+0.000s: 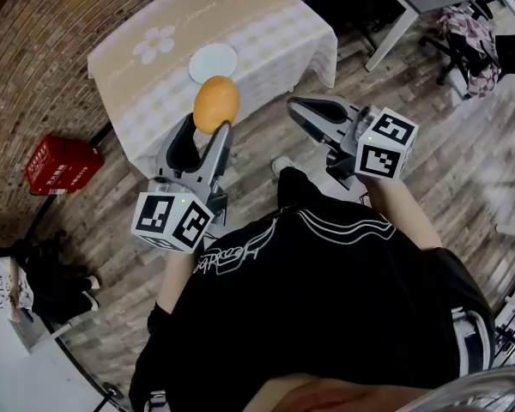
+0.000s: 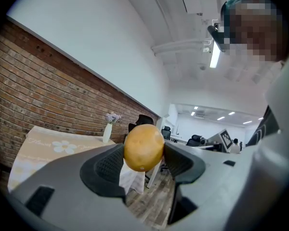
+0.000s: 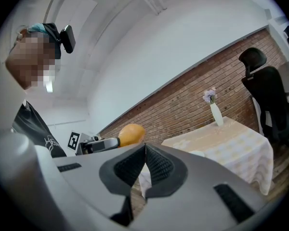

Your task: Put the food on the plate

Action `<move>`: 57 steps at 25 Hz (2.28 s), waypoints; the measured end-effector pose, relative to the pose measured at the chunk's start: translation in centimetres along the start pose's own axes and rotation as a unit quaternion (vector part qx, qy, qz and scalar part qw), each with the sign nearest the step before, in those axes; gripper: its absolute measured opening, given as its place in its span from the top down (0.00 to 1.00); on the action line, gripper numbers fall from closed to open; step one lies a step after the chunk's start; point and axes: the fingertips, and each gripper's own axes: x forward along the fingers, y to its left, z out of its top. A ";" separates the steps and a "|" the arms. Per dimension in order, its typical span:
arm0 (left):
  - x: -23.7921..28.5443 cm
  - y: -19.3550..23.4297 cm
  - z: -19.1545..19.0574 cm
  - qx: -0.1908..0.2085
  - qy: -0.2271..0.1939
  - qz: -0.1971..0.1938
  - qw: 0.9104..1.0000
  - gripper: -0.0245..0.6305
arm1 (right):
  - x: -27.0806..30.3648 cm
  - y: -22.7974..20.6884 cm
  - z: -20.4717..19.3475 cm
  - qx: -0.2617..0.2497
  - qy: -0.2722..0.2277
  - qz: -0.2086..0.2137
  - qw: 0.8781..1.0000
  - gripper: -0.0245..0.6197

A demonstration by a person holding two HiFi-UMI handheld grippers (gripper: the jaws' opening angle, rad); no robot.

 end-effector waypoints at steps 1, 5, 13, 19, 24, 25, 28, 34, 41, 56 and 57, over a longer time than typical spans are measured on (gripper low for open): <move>0.6 0.5 0.1 0.000 0.001 0.004 1.000 0.56 | 0.5 -0.6 0.2 0.001 0.001 0.003 1.000 0.97; 3.1 2.8 0.5 -0.004 0.004 0.022 1.000 0.56 | 2.5 -3.6 1.2 0.007 0.009 0.014 1.000 0.97; 8.7 7.4 0.8 -0.009 0.016 0.061 0.998 0.56 | 6.6 -9.7 3.0 0.021 0.030 0.034 0.999 0.97; 12.4 10.8 0.1 -0.027 0.028 0.089 0.995 0.56 | 9.6 -14.2 3.7 0.037 0.048 0.051 0.997 0.97; 14.9 13.5 -0.9 -0.022 0.037 0.114 0.993 0.56 | 11.4 -16.8 3.3 0.048 0.063 0.064 0.995 0.97; 15.3 14.0 -1.2 -0.019 0.040 0.120 0.992 0.56 | 11.8 -17.2 3.2 0.050 0.066 0.066 0.994 0.97; 16.5 15.6 -2.3 -0.018 0.050 0.138 0.989 0.56 | 12.6 -18.6 2.7 0.058 0.077 0.073 0.993 0.97; 18.4 18.3 -5.0 -0.026 0.070 0.160 0.984 0.56 | 14.3 -21.4 1.2 0.071 0.102 0.083 0.989 0.97; 19.8 21.4 -8.8 -0.038 0.086 0.184 0.978 0.56 | 15.7 -24.3 -1.1 0.099 0.115 0.088 0.984 0.97; 22.9 26.0 -15.5 -0.008 0.150 0.214 0.965 0.56 | 17.0 -28.1 -3.6 0.103 0.147 0.084 0.980 0.97; 23.0 26.2 -15.8 -0.004 0.155 0.217 0.964 0.56 | 17.1 -28.3 -3.7 0.104 0.149 0.084 0.980 0.97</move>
